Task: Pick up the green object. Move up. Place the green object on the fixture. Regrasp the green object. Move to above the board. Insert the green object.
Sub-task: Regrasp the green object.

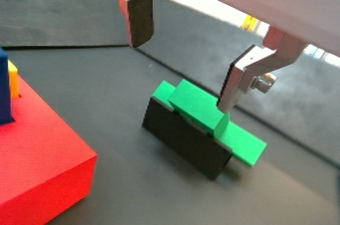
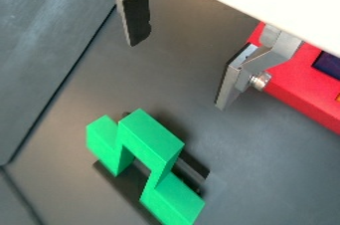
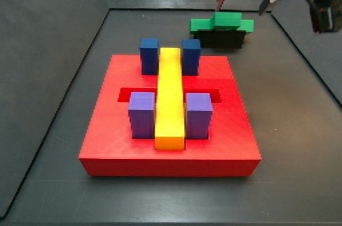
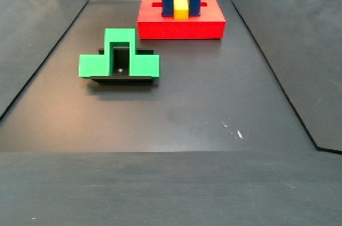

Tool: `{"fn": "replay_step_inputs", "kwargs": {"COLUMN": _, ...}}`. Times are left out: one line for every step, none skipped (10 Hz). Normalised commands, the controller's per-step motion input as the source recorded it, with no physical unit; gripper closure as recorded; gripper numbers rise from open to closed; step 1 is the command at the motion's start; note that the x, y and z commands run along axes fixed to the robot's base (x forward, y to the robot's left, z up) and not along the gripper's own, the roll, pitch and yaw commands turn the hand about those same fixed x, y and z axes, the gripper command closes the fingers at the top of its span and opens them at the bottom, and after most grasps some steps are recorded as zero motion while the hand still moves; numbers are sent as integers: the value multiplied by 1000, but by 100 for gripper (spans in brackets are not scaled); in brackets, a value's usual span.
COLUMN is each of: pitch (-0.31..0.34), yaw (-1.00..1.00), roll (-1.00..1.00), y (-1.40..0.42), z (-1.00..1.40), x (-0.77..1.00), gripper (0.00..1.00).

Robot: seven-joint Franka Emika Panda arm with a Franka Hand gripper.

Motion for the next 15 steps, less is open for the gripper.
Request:
{"fn": "replay_step_inputs", "kwargs": {"pitch": 9, "yaw": 246, "roll": 757, "y": -154, "z": -57, "x": 106, "gripper": 0}}
{"fn": "replay_step_inputs", "kwargs": {"pitch": 169, "yaw": 146, "roll": 597, "y": -23, "z": 0, "x": 291, "gripper": 0}}
{"fn": "replay_step_inputs", "kwargs": {"pitch": 266, "yaw": 126, "roll": 300, "y": 0, "z": 0, "x": 377, "gripper": 0}}
{"fn": "replay_step_inputs", "kwargs": {"pitch": 257, "yaw": 220, "roll": 0, "y": 17, "z": 0, "x": 360, "gripper": 0}}
{"fn": "replay_step_inputs", "kwargs": {"pitch": 171, "yaw": 174, "roll": -469, "y": 100, "z": -34, "x": 491, "gripper": 0}}
{"fn": "replay_step_inputs", "kwargs": {"pitch": 217, "yaw": 111, "roll": -586, "y": 129, "z": -31, "x": 574, "gripper": 0}}
{"fn": "replay_step_inputs", "kwargs": {"pitch": 166, "yaw": 137, "roll": -731, "y": 151, "z": -63, "x": 523, "gripper": 0}}
{"fn": "replay_step_inputs", "kwargs": {"pitch": 151, "yaw": 166, "roll": -657, "y": 183, "z": -43, "x": 520, "gripper": 0}}
{"fn": "replay_step_inputs", "kwargs": {"pitch": 206, "yaw": 214, "roll": -349, "y": 234, "z": 0, "x": 531, "gripper": 0}}
{"fn": "replay_step_inputs", "kwargs": {"pitch": 271, "yaw": 234, "roll": -83, "y": 271, "z": 0, "x": 557, "gripper": 0}}
{"fn": "replay_step_inputs", "kwargs": {"pitch": 283, "yaw": 251, "roll": 0, "y": 306, "z": 0, "x": 531, "gripper": 0}}
{"fn": "replay_step_inputs", "kwargs": {"pitch": 300, "yaw": 254, "roll": 17, "y": 309, "z": 0, "x": 537, "gripper": 0}}
{"fn": "replay_step_inputs", "kwargs": {"pitch": 323, "yaw": 226, "roll": 117, "y": 294, "z": 0, "x": 560, "gripper": 0}}
{"fn": "replay_step_inputs", "kwargs": {"pitch": 354, "yaw": 194, "roll": 200, "y": 260, "z": 0, "x": 591, "gripper": 0}}
{"fn": "replay_step_inputs", "kwargs": {"pitch": 340, "yaw": 183, "roll": 317, "y": 169, "z": 0, "x": 549, "gripper": 0}}
